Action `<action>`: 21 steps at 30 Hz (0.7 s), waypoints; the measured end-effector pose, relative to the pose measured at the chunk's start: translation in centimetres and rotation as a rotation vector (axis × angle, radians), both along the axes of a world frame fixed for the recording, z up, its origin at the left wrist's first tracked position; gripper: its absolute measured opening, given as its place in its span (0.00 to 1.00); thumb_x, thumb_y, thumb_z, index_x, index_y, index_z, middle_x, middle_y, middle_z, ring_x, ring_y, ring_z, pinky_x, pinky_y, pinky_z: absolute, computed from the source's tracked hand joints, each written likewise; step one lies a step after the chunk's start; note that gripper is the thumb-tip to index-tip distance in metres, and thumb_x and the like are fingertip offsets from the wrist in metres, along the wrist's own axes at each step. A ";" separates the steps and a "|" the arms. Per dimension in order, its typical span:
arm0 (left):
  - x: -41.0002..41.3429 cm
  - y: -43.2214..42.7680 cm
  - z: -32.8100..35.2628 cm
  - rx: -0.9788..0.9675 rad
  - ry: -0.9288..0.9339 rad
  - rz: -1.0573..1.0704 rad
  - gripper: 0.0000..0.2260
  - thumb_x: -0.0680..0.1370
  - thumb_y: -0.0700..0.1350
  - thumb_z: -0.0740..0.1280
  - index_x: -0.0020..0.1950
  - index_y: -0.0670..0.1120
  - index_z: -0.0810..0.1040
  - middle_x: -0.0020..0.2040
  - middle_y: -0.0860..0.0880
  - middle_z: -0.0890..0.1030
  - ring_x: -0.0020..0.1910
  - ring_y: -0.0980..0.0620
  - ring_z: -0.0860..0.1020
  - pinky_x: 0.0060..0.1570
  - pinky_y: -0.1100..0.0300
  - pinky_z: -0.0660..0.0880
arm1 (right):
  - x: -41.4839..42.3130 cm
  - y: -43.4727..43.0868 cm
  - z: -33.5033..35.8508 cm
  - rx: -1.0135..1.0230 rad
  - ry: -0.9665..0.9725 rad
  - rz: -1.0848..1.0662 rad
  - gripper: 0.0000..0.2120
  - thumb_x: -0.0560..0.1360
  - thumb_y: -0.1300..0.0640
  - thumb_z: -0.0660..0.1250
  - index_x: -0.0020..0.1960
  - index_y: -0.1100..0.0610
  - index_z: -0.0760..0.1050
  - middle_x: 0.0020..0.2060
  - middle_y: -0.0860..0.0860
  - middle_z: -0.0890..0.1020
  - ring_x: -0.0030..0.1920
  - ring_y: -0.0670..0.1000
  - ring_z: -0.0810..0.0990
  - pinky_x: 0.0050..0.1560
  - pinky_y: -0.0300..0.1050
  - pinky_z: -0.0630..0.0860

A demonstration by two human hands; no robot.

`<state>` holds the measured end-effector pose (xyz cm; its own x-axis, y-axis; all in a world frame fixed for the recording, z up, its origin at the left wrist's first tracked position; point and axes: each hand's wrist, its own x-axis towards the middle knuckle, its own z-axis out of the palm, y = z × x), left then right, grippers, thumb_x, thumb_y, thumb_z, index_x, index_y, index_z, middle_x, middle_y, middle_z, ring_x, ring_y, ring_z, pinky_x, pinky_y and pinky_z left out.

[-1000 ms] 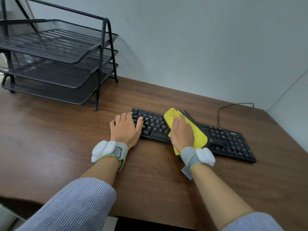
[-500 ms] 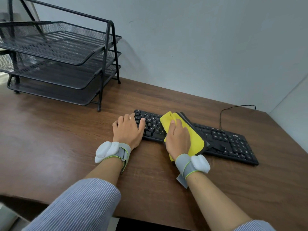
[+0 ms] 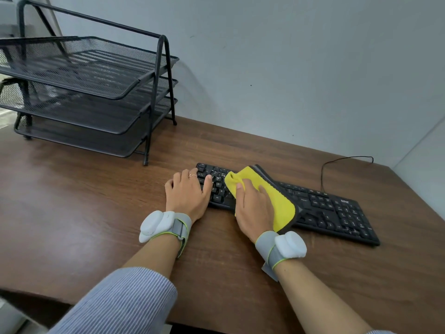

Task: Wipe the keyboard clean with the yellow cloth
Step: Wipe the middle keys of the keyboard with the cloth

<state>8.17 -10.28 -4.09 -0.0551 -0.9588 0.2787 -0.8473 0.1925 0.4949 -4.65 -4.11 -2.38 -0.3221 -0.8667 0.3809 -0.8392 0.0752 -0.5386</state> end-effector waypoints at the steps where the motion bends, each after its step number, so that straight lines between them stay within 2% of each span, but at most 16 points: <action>1: 0.0 0.0 0.0 0.002 0.006 -0.001 0.23 0.80 0.57 0.52 0.69 0.45 0.67 0.66 0.47 0.72 0.66 0.46 0.65 0.66 0.50 0.57 | -0.2 0.1 0.0 -0.018 0.002 0.000 0.13 0.81 0.55 0.49 0.48 0.59 0.69 0.23 0.44 0.64 0.31 0.54 0.62 0.66 0.55 0.65; 3: 0.0 0.1 0.0 -0.002 0.008 -0.004 0.23 0.80 0.57 0.52 0.69 0.45 0.67 0.66 0.47 0.72 0.66 0.46 0.65 0.66 0.50 0.57 | -0.7 0.2 0.0 -0.069 -0.048 -0.090 0.13 0.81 0.55 0.49 0.49 0.61 0.70 0.23 0.44 0.63 0.30 0.52 0.62 0.63 0.56 0.68; 4: 0.0 0.1 0.0 -0.007 0.007 -0.004 0.23 0.80 0.57 0.52 0.69 0.45 0.67 0.66 0.47 0.72 0.66 0.46 0.65 0.66 0.50 0.57 | -0.7 0.1 0.3 -0.081 -0.086 -0.147 0.15 0.81 0.55 0.49 0.52 0.62 0.71 0.24 0.46 0.67 0.31 0.54 0.64 0.63 0.57 0.68; 6: 0.0 0.0 0.0 -0.009 0.006 -0.003 0.24 0.80 0.57 0.51 0.69 0.45 0.67 0.66 0.47 0.72 0.66 0.46 0.65 0.66 0.50 0.57 | -0.5 -0.2 1.1 -0.061 -0.153 -0.216 0.17 0.81 0.55 0.49 0.59 0.63 0.71 0.34 0.56 0.79 0.41 0.63 0.72 0.67 0.57 0.64; 8: 0.0 0.0 0.0 -0.007 0.002 0.000 0.24 0.80 0.57 0.51 0.70 0.45 0.67 0.66 0.47 0.72 0.66 0.46 0.65 0.66 0.50 0.57 | -0.1 -1.1 1.8 -0.011 -0.181 -0.197 0.18 0.81 0.54 0.48 0.62 0.62 0.69 0.44 0.61 0.82 0.51 0.66 0.73 0.69 0.57 0.60; 10: 0.0 0.1 0.0 -0.003 0.003 0.000 0.24 0.80 0.57 0.51 0.70 0.45 0.67 0.66 0.47 0.72 0.66 0.46 0.65 0.66 0.50 0.57 | 0.4 -2.0 1.9 0.038 -0.164 -0.102 0.18 0.81 0.53 0.47 0.62 0.61 0.69 0.37 0.56 0.79 0.45 0.64 0.71 0.67 0.57 0.63; 11: 0.0 0.1 0.0 -0.002 0.006 0.000 0.24 0.80 0.57 0.51 0.70 0.45 0.67 0.66 0.47 0.72 0.66 0.46 0.65 0.66 0.50 0.57 | 0.5 -2.2 1.7 0.058 -0.142 -0.059 0.17 0.81 0.53 0.47 0.60 0.61 0.69 0.31 0.51 0.75 0.40 0.61 0.68 0.65 0.56 0.65; 13: 0.0 0.1 0.0 0.000 0.007 -0.004 0.24 0.80 0.57 0.51 0.70 0.45 0.67 0.66 0.47 0.71 0.66 0.46 0.65 0.66 0.50 0.57 | 0.1 -2.8 1.3 0.067 -0.134 -0.050 0.17 0.81 0.53 0.47 0.58 0.61 0.69 0.26 0.46 0.67 0.36 0.57 0.64 0.62 0.56 0.67; 15: 0.0 0.0 0.0 -0.002 0.004 -0.007 0.24 0.80 0.57 0.51 0.70 0.45 0.67 0.66 0.47 0.71 0.66 0.46 0.65 0.66 0.50 0.57 | -0.2 -3.2 1.2 0.039 -0.177 -0.118 0.18 0.81 0.53 0.47 0.60 0.62 0.69 0.27 0.49 0.69 0.38 0.58 0.66 0.62 0.57 0.67; 18: 0.0 -0.1 0.0 -0.005 -0.004 0.004 0.24 0.80 0.57 0.51 0.70 0.46 0.67 0.66 0.48 0.72 0.66 0.46 0.65 0.66 0.50 0.57 | 0.9 -3.7 1.6 0.057 -0.181 -0.085 0.18 0.81 0.52 0.46 0.61 0.60 0.69 0.37 0.56 0.79 0.47 0.62 0.72 0.66 0.58 0.63; 21: 0.0 -0.1 -0.1 0.002 0.004 0.004 0.23 0.80 0.57 0.51 0.70 0.46 0.67 0.66 0.48 0.72 0.66 0.46 0.65 0.66 0.50 0.57 | 1.5 -3.9 1.4 0.075 -0.184 -0.007 0.18 0.81 0.51 0.46 0.60 0.59 0.69 0.31 0.50 0.73 0.45 0.60 0.71 0.64 0.57 0.66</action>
